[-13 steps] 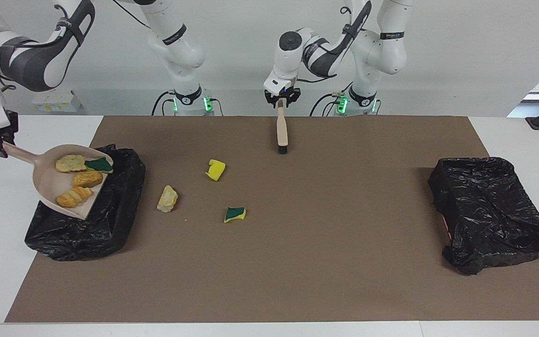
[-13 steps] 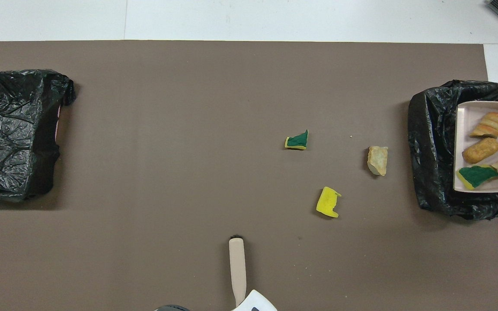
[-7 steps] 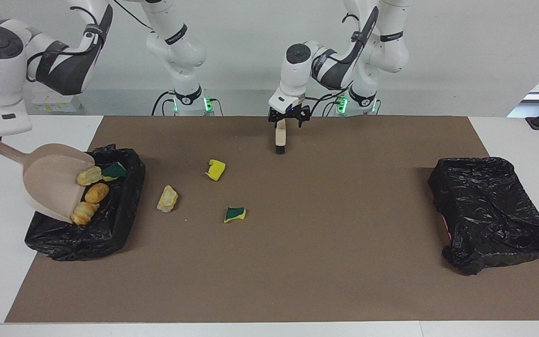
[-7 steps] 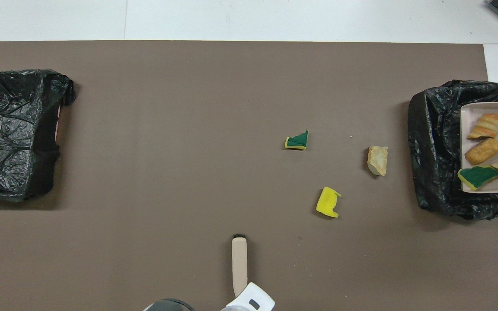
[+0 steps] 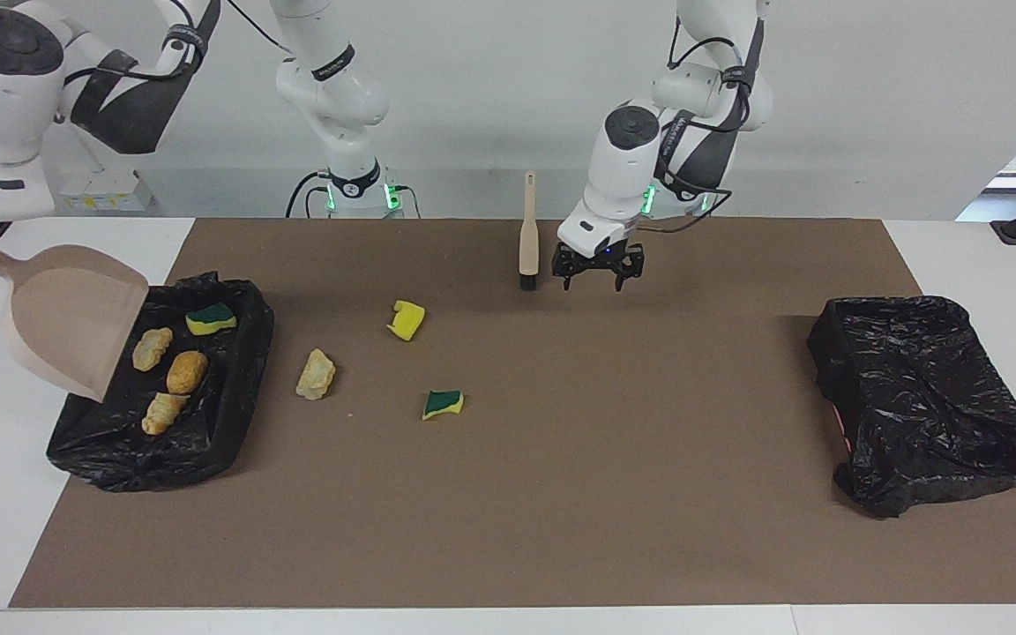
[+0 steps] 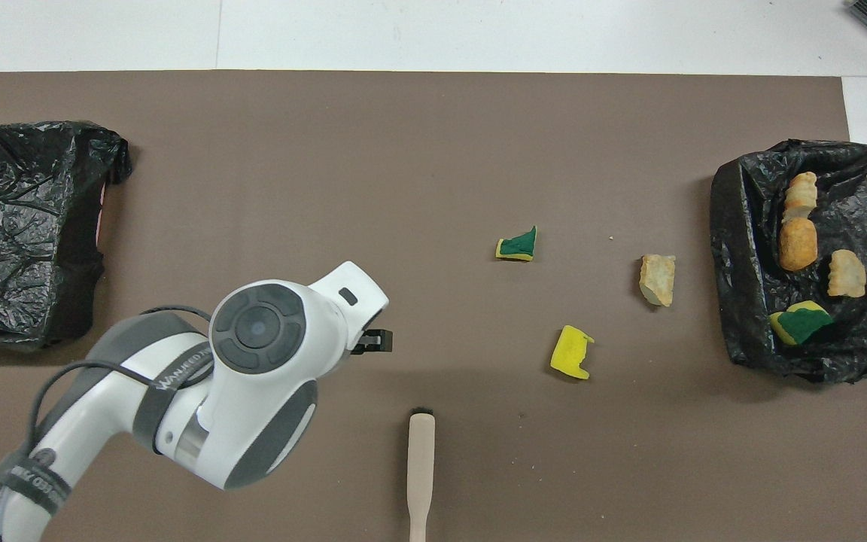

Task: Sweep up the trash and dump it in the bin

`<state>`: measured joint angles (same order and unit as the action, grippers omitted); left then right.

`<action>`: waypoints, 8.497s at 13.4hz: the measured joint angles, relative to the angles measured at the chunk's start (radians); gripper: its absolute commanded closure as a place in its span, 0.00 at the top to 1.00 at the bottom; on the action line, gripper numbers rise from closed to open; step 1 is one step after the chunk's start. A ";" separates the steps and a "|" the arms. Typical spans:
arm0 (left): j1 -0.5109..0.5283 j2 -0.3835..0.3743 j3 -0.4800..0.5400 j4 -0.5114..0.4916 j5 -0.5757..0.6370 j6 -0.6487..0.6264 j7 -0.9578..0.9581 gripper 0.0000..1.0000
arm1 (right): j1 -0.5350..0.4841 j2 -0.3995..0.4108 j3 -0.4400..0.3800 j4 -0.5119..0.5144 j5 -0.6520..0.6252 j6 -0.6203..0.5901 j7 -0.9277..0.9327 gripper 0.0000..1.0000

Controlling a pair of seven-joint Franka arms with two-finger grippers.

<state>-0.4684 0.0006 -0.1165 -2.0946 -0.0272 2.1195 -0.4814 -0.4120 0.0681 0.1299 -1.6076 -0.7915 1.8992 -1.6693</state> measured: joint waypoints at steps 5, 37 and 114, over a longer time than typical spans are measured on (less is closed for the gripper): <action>0.193 -0.002 0.001 0.105 0.011 -0.106 0.268 1.00 | 0.002 -0.005 0.003 -0.003 0.328 -0.046 0.051 0.00; 0.412 -0.055 0.088 0.584 0.018 -0.646 0.561 1.00 | 0.843 0.222 0.029 -0.127 0.773 0.239 2.232 0.00; -0.125 0.287 0.089 0.294 0.126 0.014 0.195 0.00 | 0.366 -0.085 0.005 -0.691 0.483 0.132 1.891 0.00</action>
<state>-0.5930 0.2873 -0.0274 -1.8009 0.0986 2.1331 -0.2863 -0.0460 -0.0174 0.1354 -2.2989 -0.3090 2.0310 0.2216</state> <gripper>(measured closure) 0.683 0.749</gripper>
